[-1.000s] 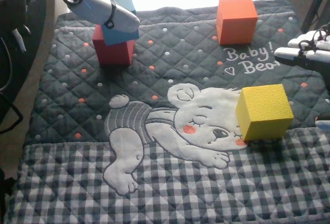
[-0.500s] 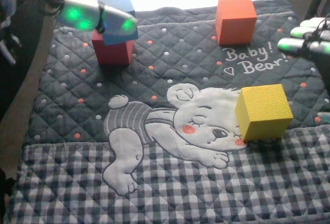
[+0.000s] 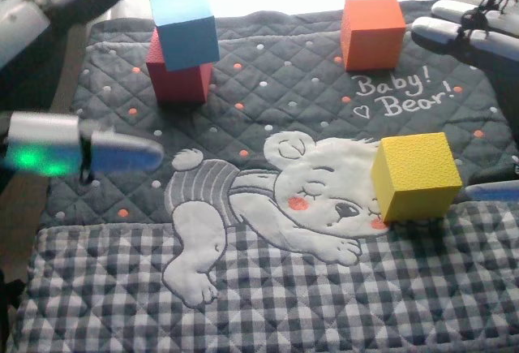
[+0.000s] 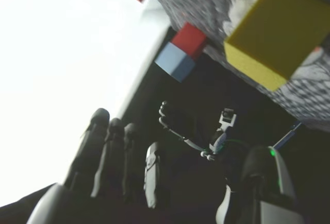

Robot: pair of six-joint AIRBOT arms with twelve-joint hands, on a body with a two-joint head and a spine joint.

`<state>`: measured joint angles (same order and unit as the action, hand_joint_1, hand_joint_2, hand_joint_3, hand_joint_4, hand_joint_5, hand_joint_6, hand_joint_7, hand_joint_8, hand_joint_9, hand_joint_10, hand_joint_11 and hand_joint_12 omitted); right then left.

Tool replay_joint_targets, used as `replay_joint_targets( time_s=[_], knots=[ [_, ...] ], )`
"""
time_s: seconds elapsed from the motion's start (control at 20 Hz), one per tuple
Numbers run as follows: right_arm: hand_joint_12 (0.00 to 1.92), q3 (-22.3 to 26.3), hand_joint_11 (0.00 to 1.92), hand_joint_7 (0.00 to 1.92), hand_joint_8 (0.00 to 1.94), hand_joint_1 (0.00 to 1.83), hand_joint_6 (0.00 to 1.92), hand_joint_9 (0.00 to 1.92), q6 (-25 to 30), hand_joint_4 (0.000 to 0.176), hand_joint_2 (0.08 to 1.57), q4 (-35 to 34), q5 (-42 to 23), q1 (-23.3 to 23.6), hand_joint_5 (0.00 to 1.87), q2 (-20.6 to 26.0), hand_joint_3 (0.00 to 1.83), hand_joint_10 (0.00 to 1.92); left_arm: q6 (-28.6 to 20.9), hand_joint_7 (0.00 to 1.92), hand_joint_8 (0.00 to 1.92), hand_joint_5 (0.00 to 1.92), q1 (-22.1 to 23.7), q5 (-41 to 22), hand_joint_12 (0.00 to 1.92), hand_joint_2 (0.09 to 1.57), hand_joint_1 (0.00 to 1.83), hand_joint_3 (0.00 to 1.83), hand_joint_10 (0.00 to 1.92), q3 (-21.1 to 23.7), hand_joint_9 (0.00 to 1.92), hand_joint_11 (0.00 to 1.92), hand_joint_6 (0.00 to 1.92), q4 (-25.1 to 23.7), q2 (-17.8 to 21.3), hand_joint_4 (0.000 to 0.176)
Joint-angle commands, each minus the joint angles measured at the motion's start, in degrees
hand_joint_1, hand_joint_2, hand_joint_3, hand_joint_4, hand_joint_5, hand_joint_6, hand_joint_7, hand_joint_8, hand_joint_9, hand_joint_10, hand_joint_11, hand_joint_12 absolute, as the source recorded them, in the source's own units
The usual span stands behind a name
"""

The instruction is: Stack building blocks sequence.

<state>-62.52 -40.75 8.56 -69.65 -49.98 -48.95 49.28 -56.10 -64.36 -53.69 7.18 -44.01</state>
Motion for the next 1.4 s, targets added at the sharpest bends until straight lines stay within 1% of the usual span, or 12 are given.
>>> replay_joint_targets(
  time_s=[0.0, 0.1, 0.25, 0.4, 0.65, 0.75, 0.9, 1.1, 1.15, 1.2, 1.3, 1.35],
  knots=[
    [0.01, -0.28, 0.17, 0.09, 0.0, 0.62, 0.0, 0.11, 0.08, 0.176, 0.88, -0.76, -5.54, 1.17, 0.03, -0.42, 0.0, 0.0, -0.92, 0.0, 0.0, 0.09, -0.73, -10.62, 0.0, 0.77, 0.82, 0.0, 0.0, 0.48, 0.0, 0.0, 0.01, 1.55, 0.23, 0.153],
    [0.0, -0.86, 0.11, 0.05, 0.0, 0.6, 0.0, 0.04, 0.81, 0.176, 0.88, 1.8, -2.67, 3.39, 0.03, -1.91, 0.0, 0.0, -1.81, 0.0, 0.0, 0.09, -4.58, -13.79, 0.0, 0.76, 0.81, 0.0, 0.0, 1.48, 0.0, 0.0, 0.0, 3.76, 0.09, 0.17],
    [0.02, -2.82, 0.14, 0.03, 0.0, 0.58, 0.01, 0.06, 4.38, 0.176, 0.91, 5.35, 1.33, 5.27, 0.05, -4.37, 0.01, 0.01, -3.7, 0.0, 0.0, 0.11, -7.78, -15.82, 0.0, 0.77, 0.84, 0.0, 0.0, 1.74, 0.0, 0.0, 0.01, 5.54, -0.42, 0.151],
    [0.02, -3.7, 0.15, 0.1, 0.01, 0.67, 0.0, 0.1, 5.22, 0.119, 0.98, 6.88, 4.04, 5.43, 0.06, -5.8, 0.01, 0.01, -3.94, 0.0, 0.0, 0.14, -8.06, -15.36, 0.0, 0.78, 0.83, 0.0, 0.0, 1.7, 0.0, 0.0, 0.02, 5.8, -0.96, 0.136],
    [0.08, -4.62, 0.26, 0.15, 0.01, 0.64, 0.01, 0.17, 5.63, 0.152, 0.96, 9.41, 9.24, 6.47, 0.09, -7.16, 0.0, 0.02, -4.76, 0.0, 0.0, 0.12, -8.05, -15.66, 0.0, 0.77, 0.79, 0.0, 0.0, 1.6, 0.0, 0.0, 0.01, 5.05, -1.25, 0.134],
    [0.61, -4.73, 0.16, 0.22, 0.0, 0.69, 0.0, 0.29, 5.64, 0.131, 0.99, 10.26, 10.76, 6.55, 0.15, -7.17, 0.0, 0.0, -4.87, 0.0, 0.0, 0.13, -8.04, -15.68, 0.0, 0.77, 0.78, 0.0, 0.0, 1.62, 0.0, 0.0, 0.01, 5.03, -1.35, 0.134],
    [1.08, -5.38, 0.28, 0.46, 0.01, 0.74, 0.01, 0.62, 6.87, 0.011, 1.05, 11.48, 12.47, 6.71, 0.41, -7.16, 0.0, 0.06, -5.22, 0.0, 0.0, 0.13, -8.17, -15.7, 0.0, 0.77, 0.78, 0.0, 0.0, 1.61, 0.0, 0.0, 0.01, 5.08, -1.43, 0.138],
    [1.43, -5.82, 0.39, 0.64, 0.0, 0.85, 0.0, 0.76, 7.52, 0.025, 1.05, 12.3, 13.66, 6.8, 0.59, -6.93, 0.0, 0.22, -5.44, 0.0, 0.0, 0.14, -8.29, -15.72, 0.0, 0.78, 0.8, 0.0, 0.0, 1.62, 0.0, 0.0, 0.0, 5.15, -1.45, 0.124],
    [1.47, -5.81, 0.36, 0.69, 0.0, 0.84, 0.0, 0.68, 7.52, 0.024, 1.06, 12.45, 13.9, 6.86, 0.61, -6.77, 0.0, 0.44, -5.49, 0.0, 0.0, 0.13, -8.32, -15.71, 0.0, 0.78, 0.81, 0.0, 0.0, 1.62, 0.0, 0.0, 0.0, 5.18, -1.5, 0.123],
    [1.65, -5.82, 0.44, 0.79, 0.04, 0.88, 0.0, 0.56, 7.52, 0.025, 1.08, 12.57, 14.17, 6.99, 0.67, -6.54, 0.0, 1.1, -5.66, 0.0, 0.0, 0.12, -8.5, -15.82, 0.0, 0.78, 0.82, 0.0, 0.0, 1.62, 0.0, 0.0, 0.0, 5.29, -1.59, 0.134],
    [1.68, -5.88, 0.57, 0.94, 0.07, 0.93, 0.01, 0.7, 7.52, 0.0, 1.1, 12.57, 14.2, 7.05, 0.75, -6.52, 0.0, 1.07, -5.78, 0.0, 0.0, 0.12, -8.54, -15.86, 0.0, 0.78, 0.82, 0.0, 0.0, 1.62, 0.0, 0.0, 0.0, 5.32, -1.65, 0.136],
    [1.62, -5.9, 0.74, 1.04, 0.82, 1.18, 0.81, 0.88, 7.52, 0.0, 1.12, 12.57, 14.27, 7.09, 0.82, -6.52, 0.02, 1.0, -5.87, 0.0, 0.0, 0.12, -8.6, -15.88, 0.0, 0.78, 0.8, 0.0, 0.0, 1.62, 0.0, 0.0, 0.0, 5.32, -1.71, 0.129]
  ],
)
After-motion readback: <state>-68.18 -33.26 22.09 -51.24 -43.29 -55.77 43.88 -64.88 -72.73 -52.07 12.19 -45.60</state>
